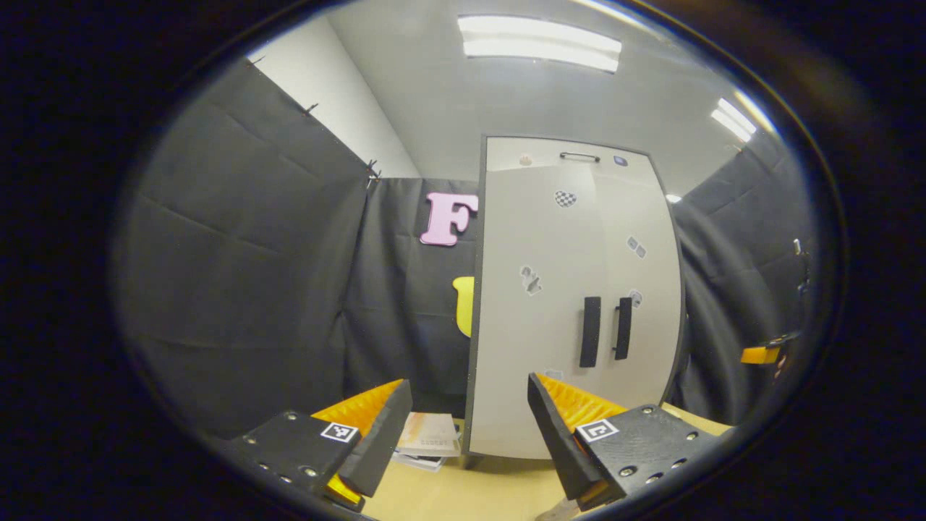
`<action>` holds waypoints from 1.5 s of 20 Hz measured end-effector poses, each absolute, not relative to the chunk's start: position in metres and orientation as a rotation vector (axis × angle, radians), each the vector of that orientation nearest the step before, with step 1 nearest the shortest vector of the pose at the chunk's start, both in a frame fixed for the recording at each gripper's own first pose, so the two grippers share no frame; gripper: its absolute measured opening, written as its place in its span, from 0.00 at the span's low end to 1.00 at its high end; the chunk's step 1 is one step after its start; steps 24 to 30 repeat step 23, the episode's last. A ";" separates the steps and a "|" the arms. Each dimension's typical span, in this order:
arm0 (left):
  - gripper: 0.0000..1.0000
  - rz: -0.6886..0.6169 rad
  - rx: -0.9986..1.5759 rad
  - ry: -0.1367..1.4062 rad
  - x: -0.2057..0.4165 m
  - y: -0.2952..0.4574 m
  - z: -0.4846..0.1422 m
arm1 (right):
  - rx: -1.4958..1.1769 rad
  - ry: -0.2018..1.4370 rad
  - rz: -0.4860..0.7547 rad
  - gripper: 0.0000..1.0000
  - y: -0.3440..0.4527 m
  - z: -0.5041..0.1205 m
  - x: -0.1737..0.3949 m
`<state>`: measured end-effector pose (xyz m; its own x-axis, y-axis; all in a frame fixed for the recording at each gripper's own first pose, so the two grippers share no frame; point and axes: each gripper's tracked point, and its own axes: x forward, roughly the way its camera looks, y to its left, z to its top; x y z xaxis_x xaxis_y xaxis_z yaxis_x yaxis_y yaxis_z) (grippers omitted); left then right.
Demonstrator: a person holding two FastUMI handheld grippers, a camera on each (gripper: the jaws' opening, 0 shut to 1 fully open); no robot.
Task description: Grasp the bottle in the cabinet with the left hand and place it on the coaster, then close the right door with the right hand and the left door with the left hand.
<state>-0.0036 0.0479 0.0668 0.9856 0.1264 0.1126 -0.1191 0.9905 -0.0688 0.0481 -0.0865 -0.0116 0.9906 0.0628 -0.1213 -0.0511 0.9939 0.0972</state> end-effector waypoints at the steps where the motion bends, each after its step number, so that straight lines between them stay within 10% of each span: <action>1: 0.93 0.108 -0.079 -0.120 -0.004 0.045 0.067 | 0.091 0.119 0.065 0.95 -0.082 -0.009 0.048; 30: 0.93 -0.043 -0.137 -0.083 -0.022 0.010 0.051 | 0.035 0.029 0.081 0.90 -0.050 0.012 0.024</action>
